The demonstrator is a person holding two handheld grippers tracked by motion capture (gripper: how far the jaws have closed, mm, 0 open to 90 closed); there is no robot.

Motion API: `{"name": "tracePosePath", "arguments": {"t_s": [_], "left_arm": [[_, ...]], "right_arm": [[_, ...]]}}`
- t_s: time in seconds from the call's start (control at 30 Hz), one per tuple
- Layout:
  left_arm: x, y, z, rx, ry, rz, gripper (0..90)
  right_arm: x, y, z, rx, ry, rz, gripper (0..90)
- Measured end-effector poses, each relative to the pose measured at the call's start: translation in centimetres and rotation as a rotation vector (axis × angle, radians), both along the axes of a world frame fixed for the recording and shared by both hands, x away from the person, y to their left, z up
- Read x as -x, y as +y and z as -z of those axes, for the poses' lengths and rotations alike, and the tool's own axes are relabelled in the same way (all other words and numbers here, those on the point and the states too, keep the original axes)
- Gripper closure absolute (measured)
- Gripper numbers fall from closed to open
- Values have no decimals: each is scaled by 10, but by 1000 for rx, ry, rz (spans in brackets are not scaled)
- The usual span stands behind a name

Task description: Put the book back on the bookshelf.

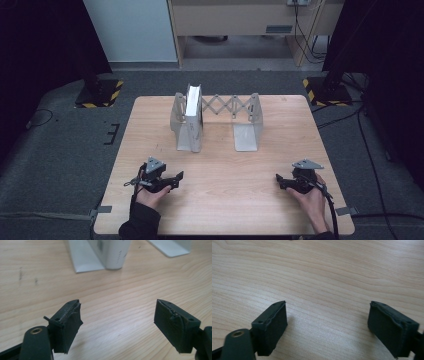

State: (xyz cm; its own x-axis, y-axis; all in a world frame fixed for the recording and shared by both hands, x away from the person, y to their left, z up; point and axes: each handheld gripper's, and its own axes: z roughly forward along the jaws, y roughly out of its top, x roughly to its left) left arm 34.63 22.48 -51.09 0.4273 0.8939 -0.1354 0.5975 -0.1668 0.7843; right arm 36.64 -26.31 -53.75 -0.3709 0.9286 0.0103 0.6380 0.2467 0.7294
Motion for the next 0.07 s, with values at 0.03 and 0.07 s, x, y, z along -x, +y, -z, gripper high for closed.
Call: {"name": "tracePosePath", "arguments": {"t_s": [0.03,0.07], "left_arm": [[0,3,2,-1,6,-8,206],[1,6,3,-11,14,-8,203]], "right_arm": [[1,-1,-1,8,0,2,191],[1,-2,-3,21,-3,6,191]]}}
